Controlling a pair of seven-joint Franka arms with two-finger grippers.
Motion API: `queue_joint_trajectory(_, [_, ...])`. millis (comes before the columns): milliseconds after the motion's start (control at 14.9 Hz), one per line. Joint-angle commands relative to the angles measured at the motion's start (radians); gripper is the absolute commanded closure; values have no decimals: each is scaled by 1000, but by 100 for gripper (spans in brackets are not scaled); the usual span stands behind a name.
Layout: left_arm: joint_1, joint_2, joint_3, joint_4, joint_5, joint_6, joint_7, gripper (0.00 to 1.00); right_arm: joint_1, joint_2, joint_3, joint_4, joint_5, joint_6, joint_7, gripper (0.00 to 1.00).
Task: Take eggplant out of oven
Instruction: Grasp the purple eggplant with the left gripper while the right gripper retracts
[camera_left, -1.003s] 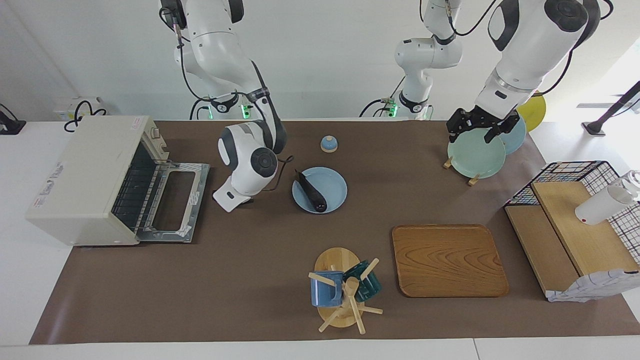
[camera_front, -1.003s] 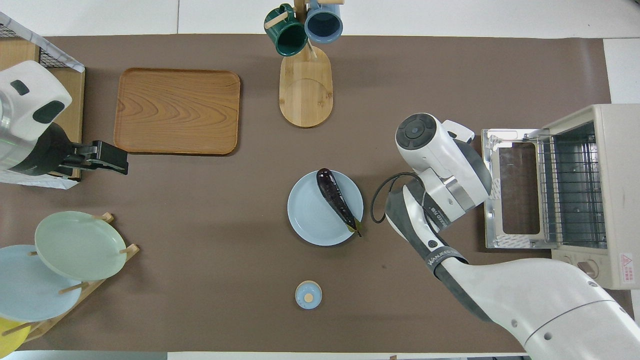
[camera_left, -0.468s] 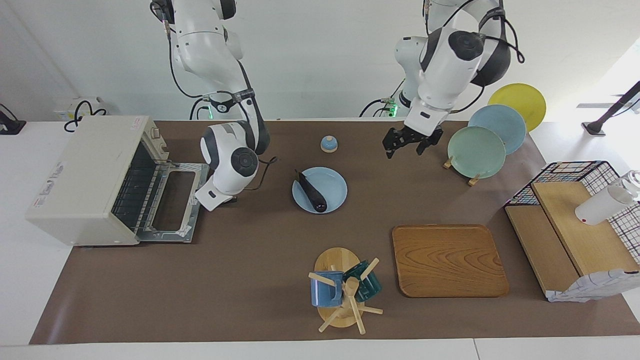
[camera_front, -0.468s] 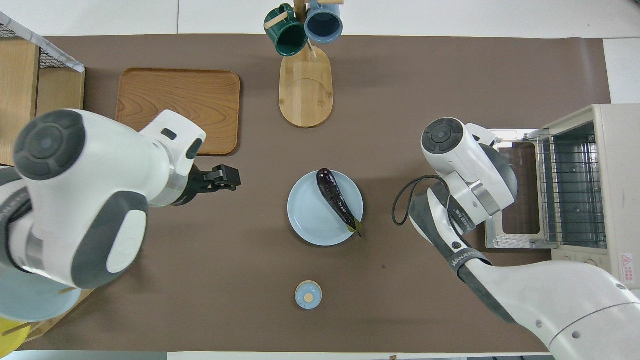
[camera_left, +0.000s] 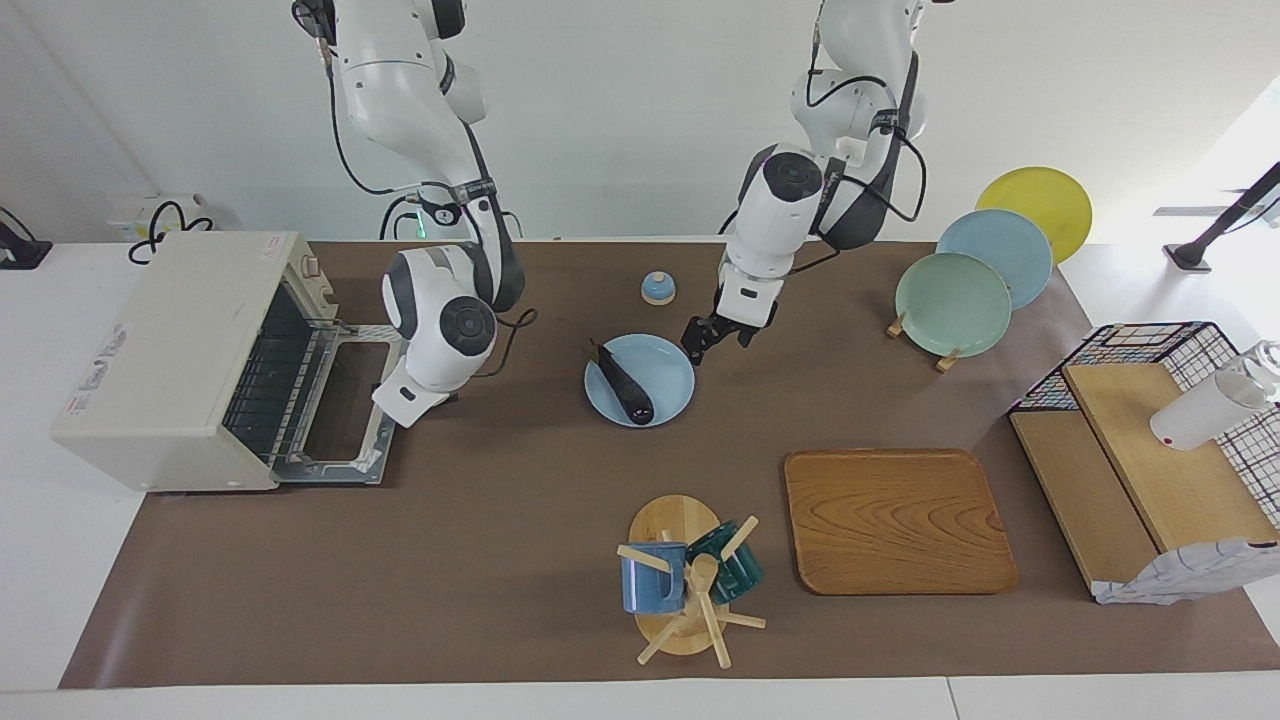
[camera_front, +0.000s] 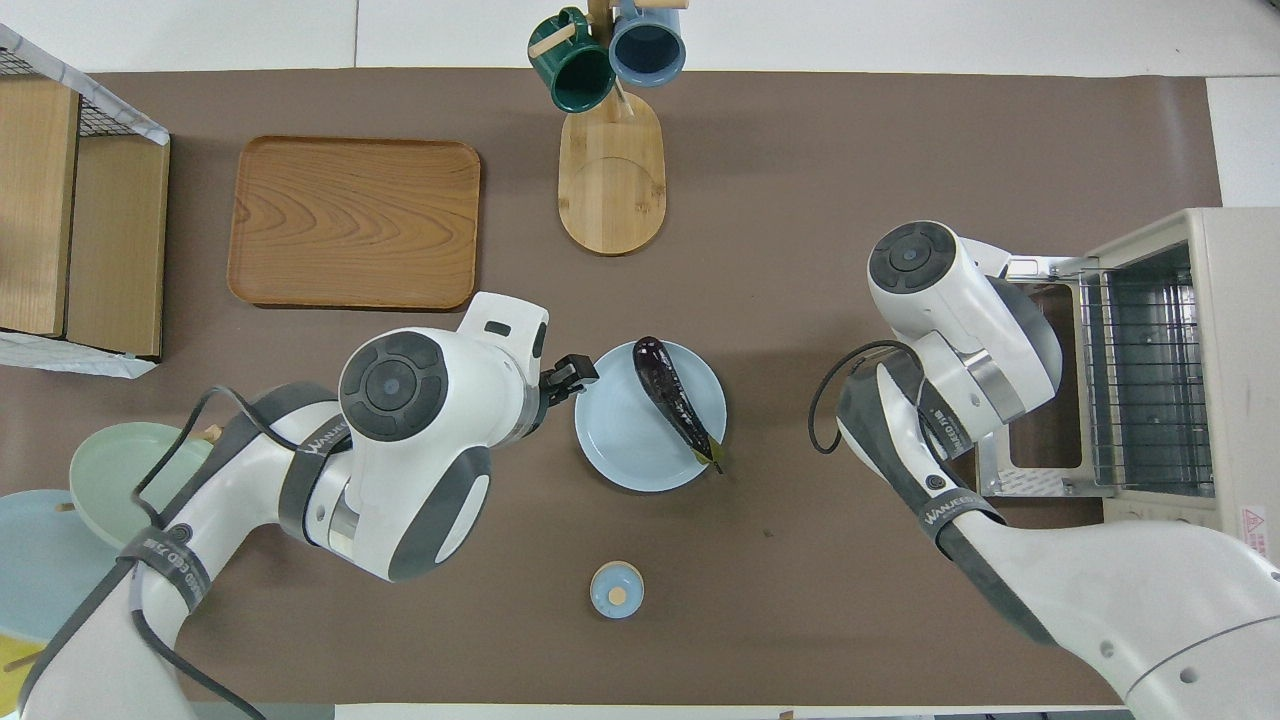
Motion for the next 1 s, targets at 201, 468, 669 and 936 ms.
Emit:
queue_joint_trajectory(201, [-83,57,16,-33,-15,113,-140,5,-167,-186,-1,57,-16,-112,-310,100])
queue_joint_trajectory(468, [-100,74,16,-39,-15,120,-140,21,-227,-236,-1,57,24,-160,-381,100])
queue_joint_trajectory(669, [-119,104,16,-50,-15,163,-144,25,-243,-262,-1,69,66,-181,-394,100])
queue_joint_trajectory(936, [-119,103,16,-48,-15,165,-135,26,-241,-267,4,226,198,-313,-411,100])
